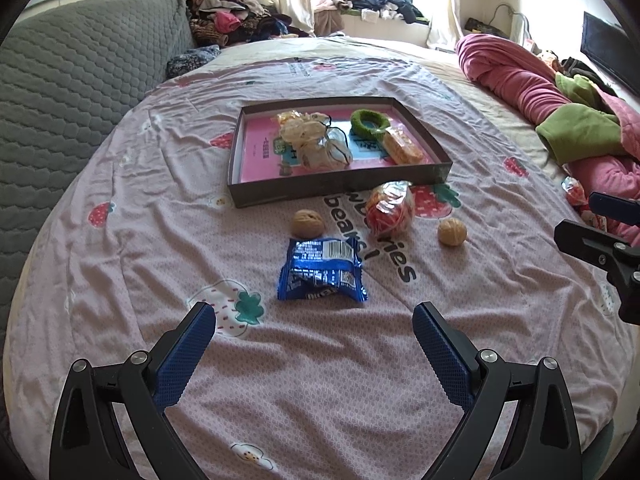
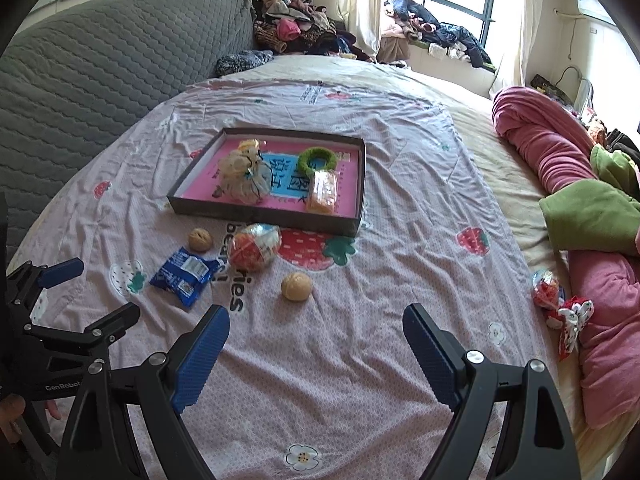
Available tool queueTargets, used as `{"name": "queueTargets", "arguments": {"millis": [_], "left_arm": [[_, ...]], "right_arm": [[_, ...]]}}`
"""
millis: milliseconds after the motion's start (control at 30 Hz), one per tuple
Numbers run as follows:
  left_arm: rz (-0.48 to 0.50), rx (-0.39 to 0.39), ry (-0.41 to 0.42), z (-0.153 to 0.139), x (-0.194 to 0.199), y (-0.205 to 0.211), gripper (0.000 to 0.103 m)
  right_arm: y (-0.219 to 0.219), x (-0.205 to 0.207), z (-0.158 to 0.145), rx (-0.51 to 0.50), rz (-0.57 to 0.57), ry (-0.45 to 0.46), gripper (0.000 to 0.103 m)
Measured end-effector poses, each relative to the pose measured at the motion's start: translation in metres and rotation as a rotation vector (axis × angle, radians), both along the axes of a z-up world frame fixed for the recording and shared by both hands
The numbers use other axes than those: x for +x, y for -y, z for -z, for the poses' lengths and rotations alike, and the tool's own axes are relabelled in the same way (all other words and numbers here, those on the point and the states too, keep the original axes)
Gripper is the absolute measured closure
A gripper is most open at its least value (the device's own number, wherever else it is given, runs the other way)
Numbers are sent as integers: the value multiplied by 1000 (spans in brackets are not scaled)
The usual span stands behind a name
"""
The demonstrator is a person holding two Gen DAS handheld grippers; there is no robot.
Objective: Organize objects
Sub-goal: 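Withdraw both tools from the tray and approach the blue packet and walnut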
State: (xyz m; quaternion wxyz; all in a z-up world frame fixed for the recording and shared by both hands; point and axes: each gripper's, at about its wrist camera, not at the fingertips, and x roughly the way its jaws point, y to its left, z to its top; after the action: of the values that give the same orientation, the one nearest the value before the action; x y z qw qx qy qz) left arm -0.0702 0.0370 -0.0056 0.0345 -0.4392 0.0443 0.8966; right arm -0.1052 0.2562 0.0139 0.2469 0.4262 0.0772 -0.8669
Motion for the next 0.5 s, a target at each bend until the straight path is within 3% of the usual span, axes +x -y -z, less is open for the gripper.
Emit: {"name": "queueTargets", "arguments": {"millis": [367, 500], "left_arm": [[-9, 0, 29, 17, -7, -1, 4], [-12, 0, 44, 25, -13, -1, 4]], "right_arm": [[9, 0, 26, 36, -28, 21, 14], [11, -4, 30, 46, -30, 24, 7]]}}
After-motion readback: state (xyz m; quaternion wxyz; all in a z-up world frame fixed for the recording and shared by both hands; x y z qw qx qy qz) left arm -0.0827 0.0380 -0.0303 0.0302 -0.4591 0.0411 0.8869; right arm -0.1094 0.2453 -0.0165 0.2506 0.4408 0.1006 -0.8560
